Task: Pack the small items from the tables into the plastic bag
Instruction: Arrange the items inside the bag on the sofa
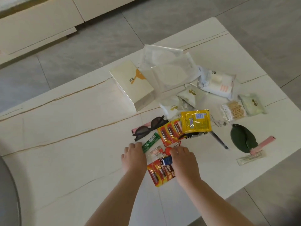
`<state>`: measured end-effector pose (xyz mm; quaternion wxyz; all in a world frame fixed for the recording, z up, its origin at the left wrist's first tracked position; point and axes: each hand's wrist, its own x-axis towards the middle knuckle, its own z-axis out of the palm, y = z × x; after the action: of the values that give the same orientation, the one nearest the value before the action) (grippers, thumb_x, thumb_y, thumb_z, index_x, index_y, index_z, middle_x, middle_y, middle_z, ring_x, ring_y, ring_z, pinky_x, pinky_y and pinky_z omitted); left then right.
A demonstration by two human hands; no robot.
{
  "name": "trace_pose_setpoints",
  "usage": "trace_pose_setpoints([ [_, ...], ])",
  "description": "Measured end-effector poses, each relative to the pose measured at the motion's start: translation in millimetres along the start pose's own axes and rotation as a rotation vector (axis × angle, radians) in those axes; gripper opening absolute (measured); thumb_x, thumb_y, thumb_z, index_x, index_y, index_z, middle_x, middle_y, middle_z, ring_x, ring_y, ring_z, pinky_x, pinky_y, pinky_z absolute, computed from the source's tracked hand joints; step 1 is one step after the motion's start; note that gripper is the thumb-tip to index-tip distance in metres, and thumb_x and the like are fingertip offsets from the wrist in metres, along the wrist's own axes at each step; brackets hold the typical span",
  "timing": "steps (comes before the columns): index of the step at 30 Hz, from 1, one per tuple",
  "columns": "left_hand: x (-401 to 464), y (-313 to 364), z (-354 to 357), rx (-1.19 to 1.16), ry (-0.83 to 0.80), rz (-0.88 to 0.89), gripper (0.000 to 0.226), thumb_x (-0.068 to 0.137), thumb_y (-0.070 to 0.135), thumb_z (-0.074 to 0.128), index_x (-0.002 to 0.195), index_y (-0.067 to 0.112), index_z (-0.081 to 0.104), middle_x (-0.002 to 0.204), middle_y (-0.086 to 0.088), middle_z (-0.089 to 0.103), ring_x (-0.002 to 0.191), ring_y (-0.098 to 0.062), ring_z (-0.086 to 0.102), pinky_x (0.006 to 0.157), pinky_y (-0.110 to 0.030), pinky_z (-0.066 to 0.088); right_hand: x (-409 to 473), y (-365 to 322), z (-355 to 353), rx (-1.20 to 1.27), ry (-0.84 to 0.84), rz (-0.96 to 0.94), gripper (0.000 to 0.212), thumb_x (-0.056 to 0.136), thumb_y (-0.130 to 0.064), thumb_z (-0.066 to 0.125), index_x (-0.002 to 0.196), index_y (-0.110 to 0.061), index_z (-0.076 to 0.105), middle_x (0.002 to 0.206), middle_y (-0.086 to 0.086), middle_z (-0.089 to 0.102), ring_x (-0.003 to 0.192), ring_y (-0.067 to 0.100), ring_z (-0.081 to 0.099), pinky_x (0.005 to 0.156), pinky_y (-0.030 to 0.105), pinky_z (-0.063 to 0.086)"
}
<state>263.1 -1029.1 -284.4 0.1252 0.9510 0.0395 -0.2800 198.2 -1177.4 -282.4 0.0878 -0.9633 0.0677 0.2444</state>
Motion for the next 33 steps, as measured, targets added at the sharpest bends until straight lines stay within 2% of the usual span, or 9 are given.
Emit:
trace_pose_setpoints([
  [3,6,2,5,0.022,-0.013,-0.010,0.036,0.089,0.032,0.055,0.124,0.024,0.047,0.115,0.002,0.055,0.106,-0.016,0.050,0.090,-0.032,0.042,1,4,4,-0.012,0.014,-0.019,0.049,0.086,-0.044,0.060,0.124,-0.019,0.043,0.123,0.004,0.053,0.116,0.023,0.049,0.096,0.033,0.040],
  [6,10,4,9,0.046,-0.062,-0.016,0.031,0.087,0.036,0.057,0.115,0.022,0.051,0.106,0.002,0.058,0.099,-0.015,0.053,0.086,-0.031,0.046,1,5,0,-0.077,0.052,-0.027,0.042,0.081,-0.038,0.069,0.114,-0.016,0.055,0.109,0.006,0.060,0.104,0.024,0.057,0.086,0.034,0.046],
  [9,9,5,9,0.010,-0.093,-0.045,0.025,0.088,0.032,0.058,0.110,0.019,0.053,0.100,0.001,0.056,0.088,-0.013,0.053,0.079,-0.029,0.051,-3,10,0,-0.017,0.007,-0.033,0.039,0.090,-0.033,0.057,0.123,-0.016,0.046,0.120,0.006,0.054,0.112,0.023,0.052,0.091,0.032,0.042],
  [13,0,10,8,-0.152,-0.084,-0.123,0.023,0.093,0.027,0.050,0.112,0.017,0.044,0.095,0.003,0.056,0.080,-0.012,0.058,0.065,-0.026,0.055,-13,13,-10,0.082,-0.028,0.093,0.041,0.090,-0.037,0.052,0.123,-0.016,0.040,0.111,0.001,0.054,0.097,0.016,0.058,0.079,0.025,0.045],
  [16,-8,16,12,-0.133,-0.102,-0.097,0.029,0.093,0.035,0.048,0.116,0.020,0.038,0.101,0.005,0.058,0.081,-0.012,0.062,0.064,-0.028,0.058,-20,15,-13,0.198,-0.087,0.214,0.039,0.087,-0.038,0.054,0.118,-0.019,0.039,0.105,-0.001,0.055,0.087,0.013,0.058,0.073,0.023,0.047],
  [20,-9,25,23,0.004,-0.175,-0.035,0.044,0.087,0.044,0.058,0.119,0.022,0.037,0.096,0.007,0.055,0.081,-0.010,0.059,0.056,-0.021,0.047,-25,19,-8,0.341,-0.127,0.310,0.037,0.086,-0.032,0.056,0.116,-0.019,0.038,0.106,-0.001,0.054,0.088,0.013,0.059,0.071,0.024,0.052],
  [25,-7,22,26,0.025,-0.140,-0.051,0.037,0.087,0.038,0.061,0.115,0.021,0.045,0.099,0.004,0.057,0.083,-0.011,0.056,0.060,-0.023,0.048,-37,23,-6,0.468,-0.141,0.330,0.034,0.087,-0.030,0.057,0.116,-0.021,0.040,0.105,-0.001,0.057,0.085,0.012,0.059,0.071,0.024,0.053],
  [29,-18,25,12,0.014,-0.140,-0.035,0.040,0.086,0.038,0.061,0.118,0.019,0.045,0.104,0.002,0.056,0.088,-0.012,0.054,0.064,-0.023,0.048,-52,27,-15,0.617,-0.170,0.358,0.032,0.088,-0.029,0.057,0.113,-0.020,0.039,0.109,0.002,0.060,0.085,0.014,0.064,0.070,0.024,0.056],
  [33,-44,44,-7,0.032,-0.230,0.002,0.034,0.089,0.041,0.053,0.112,0.019,0.041,0.091,0.002,0.060,0.079,-0.014,0.063,0.055,-0.025,0.052,-72,31,-31,0.945,-0.119,0.460,0.026,0.089,-0.019,0.058,0.108,-0.017,0.039,0.105,0.004,0.060,0.060,0.012,0.065,0.054,0.020,0.055],
])
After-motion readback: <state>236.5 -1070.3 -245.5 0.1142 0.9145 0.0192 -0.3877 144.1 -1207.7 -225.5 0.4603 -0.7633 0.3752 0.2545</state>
